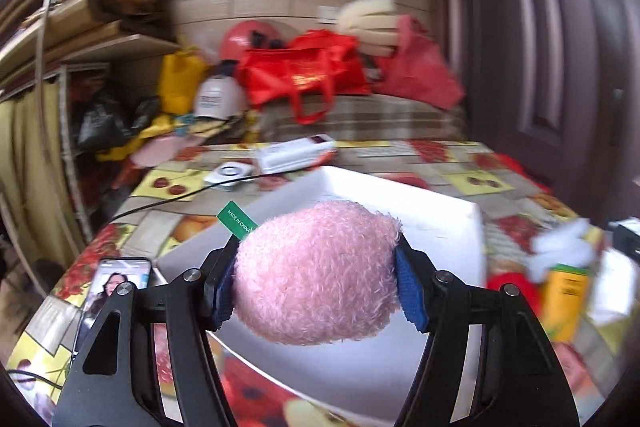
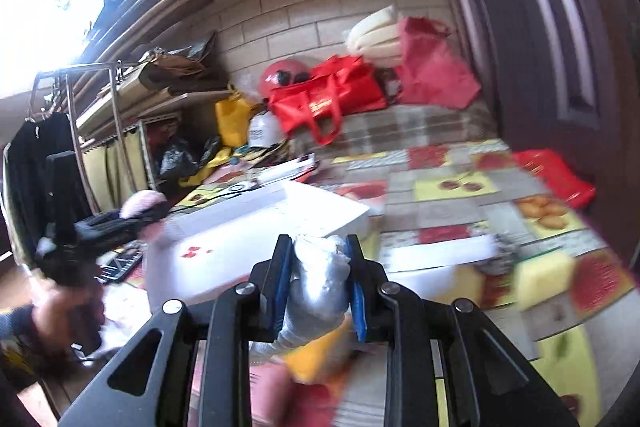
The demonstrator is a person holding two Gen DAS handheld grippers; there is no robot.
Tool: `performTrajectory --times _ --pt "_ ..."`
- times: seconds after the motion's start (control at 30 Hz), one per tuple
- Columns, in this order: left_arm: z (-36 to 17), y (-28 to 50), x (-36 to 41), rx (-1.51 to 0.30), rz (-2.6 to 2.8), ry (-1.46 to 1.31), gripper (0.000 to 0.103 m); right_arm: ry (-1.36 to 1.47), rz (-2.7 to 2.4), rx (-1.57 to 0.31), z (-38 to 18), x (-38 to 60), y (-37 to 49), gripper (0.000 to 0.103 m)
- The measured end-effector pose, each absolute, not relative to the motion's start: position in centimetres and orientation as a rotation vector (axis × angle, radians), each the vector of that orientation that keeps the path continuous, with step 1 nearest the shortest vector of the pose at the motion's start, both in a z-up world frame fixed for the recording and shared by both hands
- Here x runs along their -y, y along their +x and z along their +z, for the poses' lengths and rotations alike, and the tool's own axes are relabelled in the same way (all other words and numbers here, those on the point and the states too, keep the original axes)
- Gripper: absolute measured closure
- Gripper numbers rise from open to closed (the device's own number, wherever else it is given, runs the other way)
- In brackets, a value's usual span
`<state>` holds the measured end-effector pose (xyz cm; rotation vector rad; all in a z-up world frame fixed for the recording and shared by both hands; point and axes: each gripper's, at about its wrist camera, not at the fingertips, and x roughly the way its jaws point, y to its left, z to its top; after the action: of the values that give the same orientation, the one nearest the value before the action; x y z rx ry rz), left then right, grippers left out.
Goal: Organize soft objects
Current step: 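Carry the pink ball and sock into the white box and open both tools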
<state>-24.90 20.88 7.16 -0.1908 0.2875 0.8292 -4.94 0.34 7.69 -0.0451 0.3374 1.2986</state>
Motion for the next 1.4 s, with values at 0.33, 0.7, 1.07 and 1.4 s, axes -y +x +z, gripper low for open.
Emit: performTrajectory --times 0.33,0.7,1.07,1.4 --pt "5.7 -25.7 -23.9 -0.277 0.944 -0.224 0.037 -0.058 1.47 -0.431 6.8 -5.9 -9.4 0.078" --pt "5.9 -25.1 -25.3 -0.238 1.026 -0.16 0.037 -0.096 1.459 -0.358 6.5 -11.7 -11.9 0.077" --pt "5.7 -23.6 -28.7 -0.26 1.032 -0.239 0.036 -0.068 1.224 -0.317 7.0 -15.0 -5.7 0.075" --pt "5.7 -22.4 -28.1 -0.316 1.001 -0.193 0.035 -0.108 1.322 -0.291 7.3 -16.3 -9.1 0.075"
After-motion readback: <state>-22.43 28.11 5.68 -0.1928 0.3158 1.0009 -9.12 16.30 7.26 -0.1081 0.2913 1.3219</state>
